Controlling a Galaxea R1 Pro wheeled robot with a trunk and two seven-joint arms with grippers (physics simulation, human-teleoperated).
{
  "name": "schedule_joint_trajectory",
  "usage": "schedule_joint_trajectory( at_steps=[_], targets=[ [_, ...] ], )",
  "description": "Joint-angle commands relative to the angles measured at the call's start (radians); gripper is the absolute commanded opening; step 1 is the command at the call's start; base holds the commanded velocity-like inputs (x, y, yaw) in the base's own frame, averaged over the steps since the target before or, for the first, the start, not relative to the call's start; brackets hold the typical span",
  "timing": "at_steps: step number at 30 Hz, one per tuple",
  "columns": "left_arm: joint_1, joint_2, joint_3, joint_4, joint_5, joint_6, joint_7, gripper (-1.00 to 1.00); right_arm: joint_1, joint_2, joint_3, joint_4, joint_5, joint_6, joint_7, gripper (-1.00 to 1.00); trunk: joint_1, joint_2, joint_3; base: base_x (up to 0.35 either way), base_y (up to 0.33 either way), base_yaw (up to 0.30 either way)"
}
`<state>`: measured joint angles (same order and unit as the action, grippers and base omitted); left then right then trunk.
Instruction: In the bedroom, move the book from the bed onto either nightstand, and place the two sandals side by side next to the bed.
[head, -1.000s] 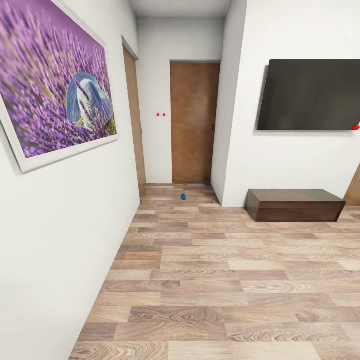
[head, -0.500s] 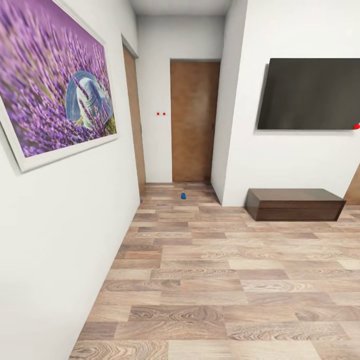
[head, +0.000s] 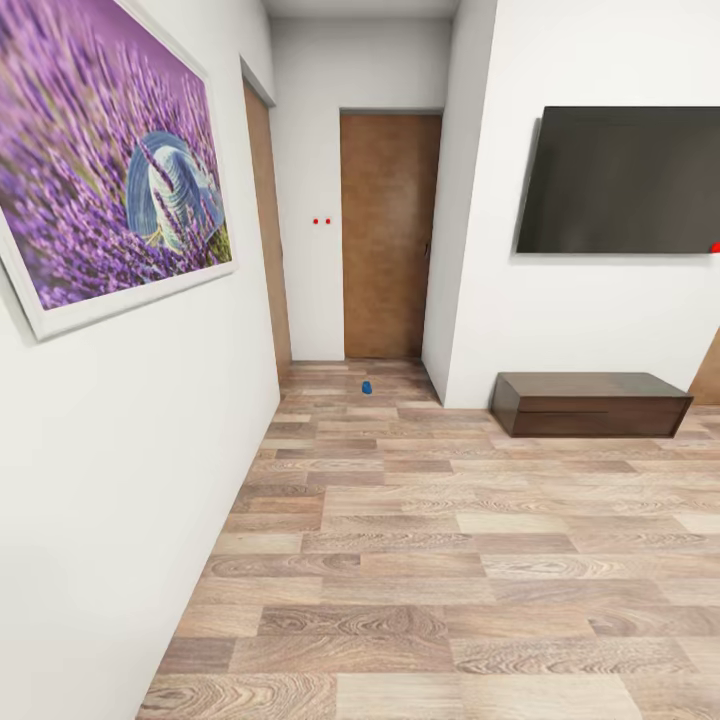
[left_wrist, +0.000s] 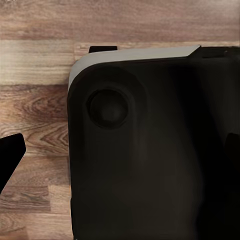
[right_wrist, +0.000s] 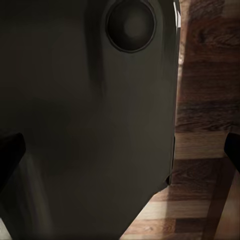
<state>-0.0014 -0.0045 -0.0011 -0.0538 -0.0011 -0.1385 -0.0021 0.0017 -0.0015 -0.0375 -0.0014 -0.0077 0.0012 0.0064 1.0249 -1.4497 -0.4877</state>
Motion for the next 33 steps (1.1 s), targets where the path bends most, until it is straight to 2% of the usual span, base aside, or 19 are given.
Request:
schedule_joint_trajectory(
  at_steps=[1, 10, 20, 26, 28, 33],
  targets=[
    [0.000, 0.000, 0.000, 0.000, -0.001, -0.003, -0.001, 1.00, 0.000, 0.000, -0.003, 0.000, 0.000, -0.001, 0.002, 1.00, 0.000, 0.000, -0.001, 0.179, 0.000, 0.000],
    [0.000, 0.001, 0.001, -0.056, -0.002, -0.002, 0.000, 1.00, 0.000, 0.000, -0.003, -0.002, 0.000, -0.003, 0.004, 1.00, 0.000, 0.000, -0.001, 0.290, 0.000, 0.000],
    [0.000, 0.002, 0.003, -0.079, 0.001, -0.003, 0.001, 1.00, 0.000, 0.000, -0.003, -0.005, 0.000, -0.002, 0.003, 1.00, 0.000, 0.000, -0.001, 0.313, 0.000, 0.000],
    [-0.001, 0.004, 0.003, -0.159, 0.001, 0.000, 0.002, 1.00, 0.000, -0.001, -0.002, -0.018, 0.001, -0.003, 0.003, 1.00, 0.000, 0.000, -0.001, 0.298, 0.000, 0.000],
    [-0.001, 0.004, 0.003, -0.198, 0.000, 0.002, 0.003, 1.00, 0.000, -0.001, -0.002, -0.040, 0.002, -0.002, 0.002, 1.00, 0.000, 0.000, -0.001, 0.310, 0.000, 0.000],
    [-0.002, 0.002, 0.003, -0.323, 0.001, 0.006, 0.006, 1.00, -0.002, -0.002, -0.002, -0.202, 0.001, 0.010, -0.003, 1.00, 0.000, 0.000, -0.001, 0.312, 0.000, 0.000]
  ],
)
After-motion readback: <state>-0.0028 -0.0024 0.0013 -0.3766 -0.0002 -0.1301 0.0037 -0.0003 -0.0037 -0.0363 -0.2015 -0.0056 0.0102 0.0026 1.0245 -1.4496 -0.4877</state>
